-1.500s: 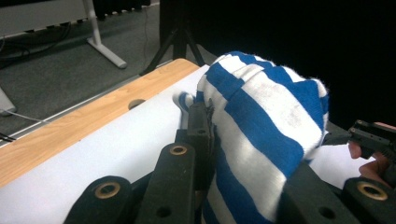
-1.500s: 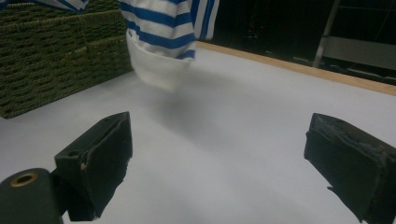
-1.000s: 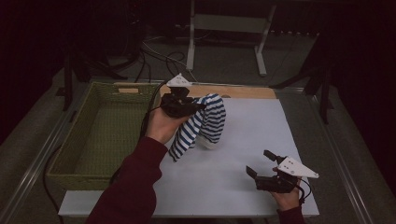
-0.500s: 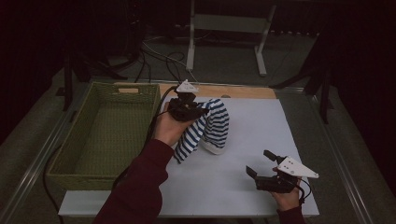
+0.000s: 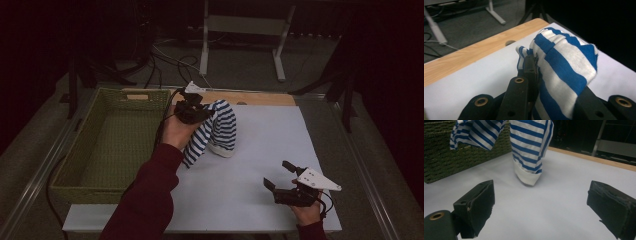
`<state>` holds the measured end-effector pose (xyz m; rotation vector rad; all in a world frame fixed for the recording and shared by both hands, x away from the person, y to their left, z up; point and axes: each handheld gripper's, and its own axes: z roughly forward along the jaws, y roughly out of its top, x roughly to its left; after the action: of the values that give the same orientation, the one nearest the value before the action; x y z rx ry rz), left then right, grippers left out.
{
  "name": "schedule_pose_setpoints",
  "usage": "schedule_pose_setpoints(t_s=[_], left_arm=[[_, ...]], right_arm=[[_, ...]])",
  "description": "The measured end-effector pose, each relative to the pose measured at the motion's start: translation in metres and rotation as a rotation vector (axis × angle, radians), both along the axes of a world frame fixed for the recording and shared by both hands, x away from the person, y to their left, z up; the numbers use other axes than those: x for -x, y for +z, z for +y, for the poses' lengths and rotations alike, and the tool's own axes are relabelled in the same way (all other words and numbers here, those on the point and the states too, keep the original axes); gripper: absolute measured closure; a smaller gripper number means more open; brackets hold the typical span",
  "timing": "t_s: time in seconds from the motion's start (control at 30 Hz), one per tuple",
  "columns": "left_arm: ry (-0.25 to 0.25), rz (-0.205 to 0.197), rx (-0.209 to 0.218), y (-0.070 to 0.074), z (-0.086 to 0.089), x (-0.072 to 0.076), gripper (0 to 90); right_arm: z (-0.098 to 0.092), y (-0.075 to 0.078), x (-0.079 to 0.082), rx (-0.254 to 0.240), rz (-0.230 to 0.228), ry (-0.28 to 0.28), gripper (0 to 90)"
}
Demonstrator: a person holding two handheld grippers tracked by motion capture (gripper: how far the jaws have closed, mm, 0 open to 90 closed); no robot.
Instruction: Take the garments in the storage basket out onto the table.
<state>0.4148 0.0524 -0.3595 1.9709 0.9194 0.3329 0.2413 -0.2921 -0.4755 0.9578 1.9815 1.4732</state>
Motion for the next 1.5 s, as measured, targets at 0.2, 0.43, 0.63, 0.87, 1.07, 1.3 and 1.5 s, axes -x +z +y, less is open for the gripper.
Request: schedule_pose_setpoints(t_s=[0.2,0.43,0.63,0.87,1.07,1.3,1.5], left_arm=[[0.009,-0.012,0.006,-0.008,-0.002,0.002,80.7],[-0.006,-0.014,0.017,-0.018,-0.003,0.008,80.5],[-0.033,-0.024,0.037,-0.024,-0.005,0.020,80.4],[-0.055,-0.043,0.018,-0.037,-0.010,0.036,80.2],[-0.075,-0.034,-0.002,-0.051,-0.015,0.045,80.2],[-0.099,-0.017,-0.002,-0.068,-0.020,0.057,79.9],[-0.138,-0.003,0.006,-0.081,-0.029,0.071,79.3]], right_arm=[[0.000,0.000,0.000,0.003,0.000,-0.001,7.6],[0.001,0.000,0.000,0.004,0.000,0.000,7.6],[0.001,0.000,0.000,0.002,-0.001,0.001,7.6],[0.001,0.000,0.000,0.002,0.000,0.001,7.6],[0.001,0.000,0.000,0.003,-0.001,0.000,7.6],[0.001,0.000,0.000,0.004,-0.001,0.002,7.6],[0.002,0.000,0.000,0.004,0.000,0.001,7.6]])
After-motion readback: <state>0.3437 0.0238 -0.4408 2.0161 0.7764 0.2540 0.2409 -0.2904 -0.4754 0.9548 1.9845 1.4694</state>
